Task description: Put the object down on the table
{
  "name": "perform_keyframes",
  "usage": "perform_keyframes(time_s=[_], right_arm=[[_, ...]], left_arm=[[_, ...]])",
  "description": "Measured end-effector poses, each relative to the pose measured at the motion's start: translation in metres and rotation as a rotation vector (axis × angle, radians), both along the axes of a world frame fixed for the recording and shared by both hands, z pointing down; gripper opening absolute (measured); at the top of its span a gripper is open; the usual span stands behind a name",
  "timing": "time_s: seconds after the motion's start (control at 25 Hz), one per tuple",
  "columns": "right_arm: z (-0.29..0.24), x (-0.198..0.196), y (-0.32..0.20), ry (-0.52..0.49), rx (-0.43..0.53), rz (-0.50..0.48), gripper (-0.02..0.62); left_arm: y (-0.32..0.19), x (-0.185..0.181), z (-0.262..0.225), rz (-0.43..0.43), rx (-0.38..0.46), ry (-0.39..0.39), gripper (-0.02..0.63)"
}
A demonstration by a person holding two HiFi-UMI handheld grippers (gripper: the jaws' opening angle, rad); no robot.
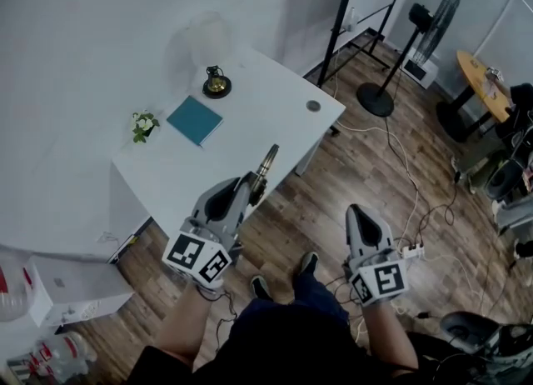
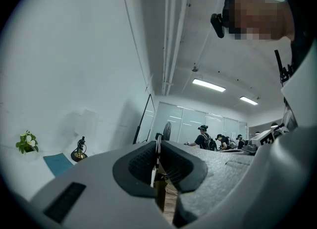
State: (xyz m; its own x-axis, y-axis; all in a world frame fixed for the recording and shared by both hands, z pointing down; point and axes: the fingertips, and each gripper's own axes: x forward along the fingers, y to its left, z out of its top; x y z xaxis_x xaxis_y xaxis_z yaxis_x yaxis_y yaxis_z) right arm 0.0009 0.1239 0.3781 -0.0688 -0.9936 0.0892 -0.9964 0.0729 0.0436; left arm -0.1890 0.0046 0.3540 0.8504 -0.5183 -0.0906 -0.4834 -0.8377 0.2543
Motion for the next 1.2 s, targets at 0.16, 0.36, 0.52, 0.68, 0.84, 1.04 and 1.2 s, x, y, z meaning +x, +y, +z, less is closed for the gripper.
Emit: perform_keyframes(time_s=[0.16,0.36,0.52,0.68,0.84,1.04,1.2], right_arm=[[0.012,0.015,-0.025,-0.028,0.003,-0.028,0.005],[0.013,0.045,-0.068,-0.050,0.025,-0.099,0.005],[0.008,0.085,-0.104,-0.069,0.050,-0.152,0.005],[0.012,0.133,-0.129,-0.107,0.041,-0.177,0.005],[0.013,0.167,-0.147,-0.127,0.043,-0.208,0.005],[0.023,0.196,-0.164,-0.157,0.024,-0.223,0.005],[0.033,0.202,-0.181,-0.179,0.004,-0.238,0.005]], left_arm=[[-0.019,0.018,0.003,-0.025,0.012,-0.028,0.026],[-0.047,0.053,0.008,-0.081,0.022,-0.084,0.026],[-0.073,0.091,0.008,-0.128,0.034,-0.130,0.026],[-0.091,0.133,0.012,-0.163,0.036,-0.169,0.026],[-0.106,0.163,0.018,-0.199,0.042,-0.221,0.026],[-0.123,0.187,0.036,-0.232,0.028,-0.276,0.026],[-0.144,0.193,0.058,-0.261,0.014,-0.341,0.026]])
